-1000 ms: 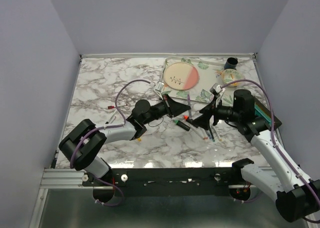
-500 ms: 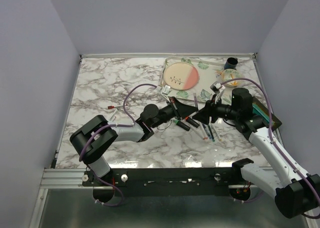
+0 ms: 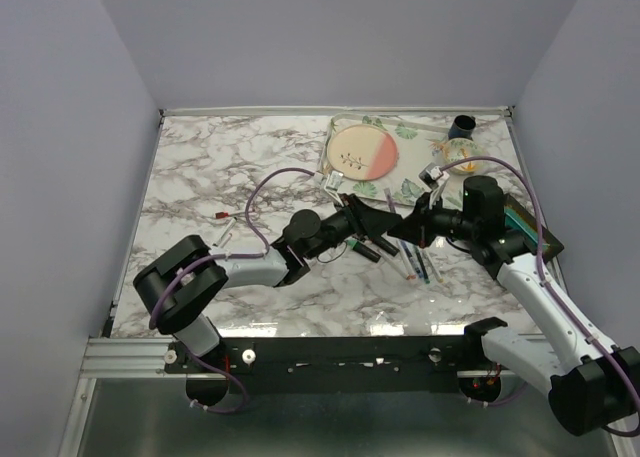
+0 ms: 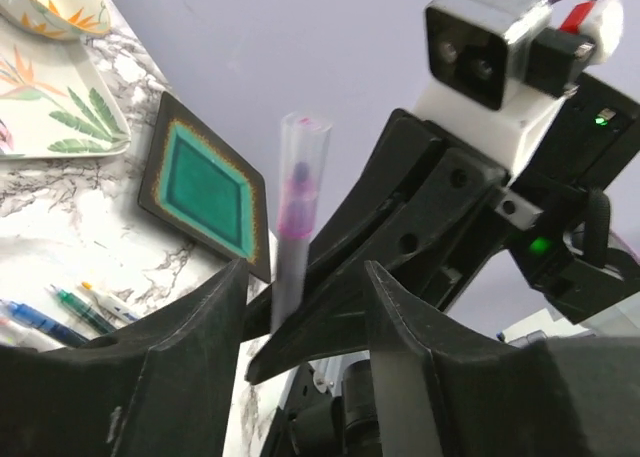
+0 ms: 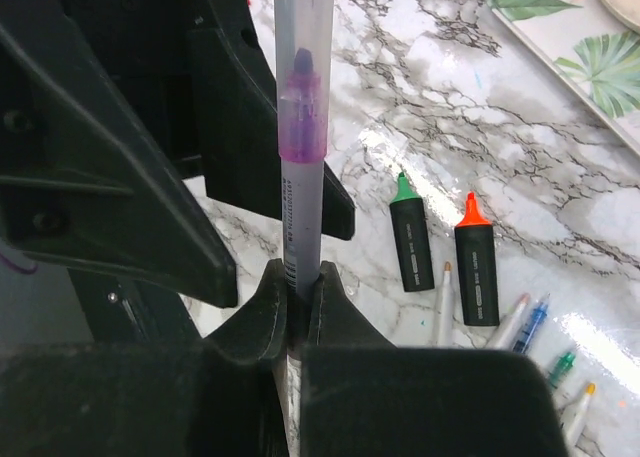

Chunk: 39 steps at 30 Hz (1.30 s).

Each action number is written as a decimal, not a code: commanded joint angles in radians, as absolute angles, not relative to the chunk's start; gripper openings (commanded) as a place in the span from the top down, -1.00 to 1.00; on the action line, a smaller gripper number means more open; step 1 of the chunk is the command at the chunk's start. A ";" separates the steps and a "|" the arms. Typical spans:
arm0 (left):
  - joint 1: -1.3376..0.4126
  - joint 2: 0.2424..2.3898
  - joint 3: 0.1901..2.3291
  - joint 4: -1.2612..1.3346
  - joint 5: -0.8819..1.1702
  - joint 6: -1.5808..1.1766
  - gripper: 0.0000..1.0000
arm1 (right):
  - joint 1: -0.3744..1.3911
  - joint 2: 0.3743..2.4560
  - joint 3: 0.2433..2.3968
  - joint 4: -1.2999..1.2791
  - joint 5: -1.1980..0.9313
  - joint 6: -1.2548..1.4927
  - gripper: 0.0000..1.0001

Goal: Open the pen caps

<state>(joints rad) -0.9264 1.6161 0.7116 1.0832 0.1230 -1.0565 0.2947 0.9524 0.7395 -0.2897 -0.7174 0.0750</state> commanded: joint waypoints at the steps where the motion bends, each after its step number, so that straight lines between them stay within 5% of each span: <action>1: -0.925 1.514 0.745 0.967 0.035 -0.973 -0.24 | 0.299 0.968 0.759 -0.331 -0.764 -0.052 0.99; 13: -0.913 1.512 0.894 0.597 -0.057 -0.936 -0.07 | 0.298 0.974 0.764 -0.354 -0.761 -0.083 0.99; 16: -0.913 1.520 0.920 0.555 -0.052 -0.924 0.23 | 0.299 0.973 0.764 -0.354 -0.753 -0.086 0.99; 20: -0.913 1.520 0.933 0.542 -0.041 -0.919 1.00 | 0.299 0.979 0.765 -0.362 -0.747 -0.092 0.99; 30: -0.637 1.237 0.723 0.468 -0.210 -0.999 1.00 | 0.307 1.097 0.845 -0.663 -0.871 -0.451 0.99; 39: -0.517 1.009 0.627 0.307 -0.273 -0.970 1.00 | 0.313 1.129 0.835 -0.635 -0.657 -0.474 0.99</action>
<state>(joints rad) -0.5236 1.0512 0.6666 0.4168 -0.2226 -1.0046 0.3141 1.1187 0.8330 -0.6060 -0.8101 -0.4217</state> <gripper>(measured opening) 0.081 0.069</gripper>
